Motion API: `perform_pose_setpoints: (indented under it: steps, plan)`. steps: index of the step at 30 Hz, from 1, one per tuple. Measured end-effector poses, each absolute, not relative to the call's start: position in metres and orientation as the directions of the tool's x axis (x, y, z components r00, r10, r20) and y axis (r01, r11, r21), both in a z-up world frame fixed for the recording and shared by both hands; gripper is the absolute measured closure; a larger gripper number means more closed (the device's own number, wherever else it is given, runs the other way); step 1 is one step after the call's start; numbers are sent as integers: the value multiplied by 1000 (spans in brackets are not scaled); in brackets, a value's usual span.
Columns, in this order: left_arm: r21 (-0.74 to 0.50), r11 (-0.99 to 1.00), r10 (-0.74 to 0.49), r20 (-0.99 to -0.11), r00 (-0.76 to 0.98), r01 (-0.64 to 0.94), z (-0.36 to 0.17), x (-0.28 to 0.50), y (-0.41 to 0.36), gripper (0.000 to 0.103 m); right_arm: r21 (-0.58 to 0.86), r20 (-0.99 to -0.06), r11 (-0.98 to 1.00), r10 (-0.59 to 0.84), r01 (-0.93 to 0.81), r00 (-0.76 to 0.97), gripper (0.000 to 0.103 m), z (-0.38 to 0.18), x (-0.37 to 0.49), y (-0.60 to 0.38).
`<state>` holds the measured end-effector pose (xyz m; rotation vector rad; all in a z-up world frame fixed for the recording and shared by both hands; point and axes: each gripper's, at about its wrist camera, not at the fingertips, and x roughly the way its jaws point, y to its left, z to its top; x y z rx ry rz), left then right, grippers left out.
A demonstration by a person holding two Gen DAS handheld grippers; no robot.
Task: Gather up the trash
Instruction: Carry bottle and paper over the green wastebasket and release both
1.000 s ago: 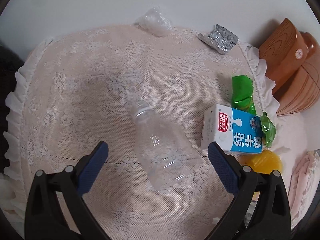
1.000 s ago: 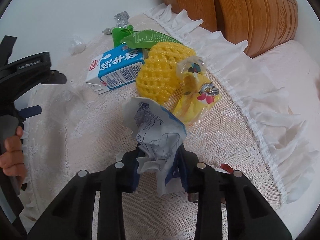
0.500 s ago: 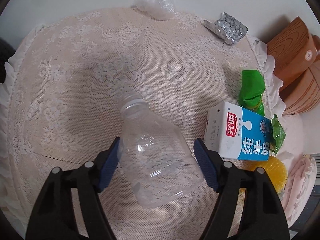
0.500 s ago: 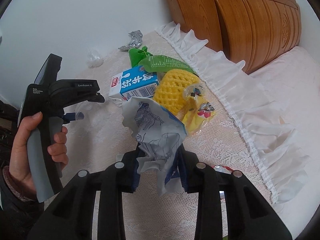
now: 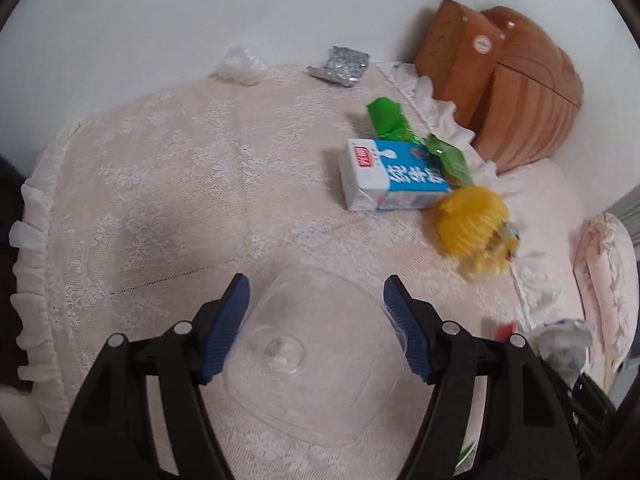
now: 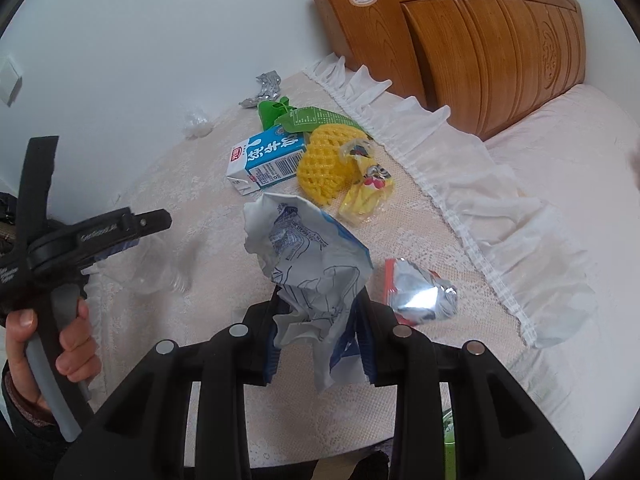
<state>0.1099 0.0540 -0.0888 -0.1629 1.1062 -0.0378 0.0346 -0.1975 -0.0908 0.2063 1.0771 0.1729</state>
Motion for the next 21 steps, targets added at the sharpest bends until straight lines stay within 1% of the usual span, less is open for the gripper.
perform_pose_setpoints:
  steps: [2,6,14,17,21]
  plan:
    - [-148,989,-136,-872,469,10,-80,90,42,36,249,-849,968,230,-24,475,71,-87,22,-205]
    - [-183,980,-199,-860,470,80,-74,56,28,37,237,-847,971,201,11,492,71,-82,-3,-221]
    - [-153,966,-235,-854,464,206,-70,22,-8,37,236,-843,967,154,99,515,71,-81,-43,-251]
    - [-163,940,-289,-846,448,298,-66,8,-36,37,218,-842,967,118,132,526,71,-80,-63,-266]
    - [-182,875,-375,-841,391,448,-68,-16,-89,37,185,-848,958,42,221,528,71,-79,-100,-298]
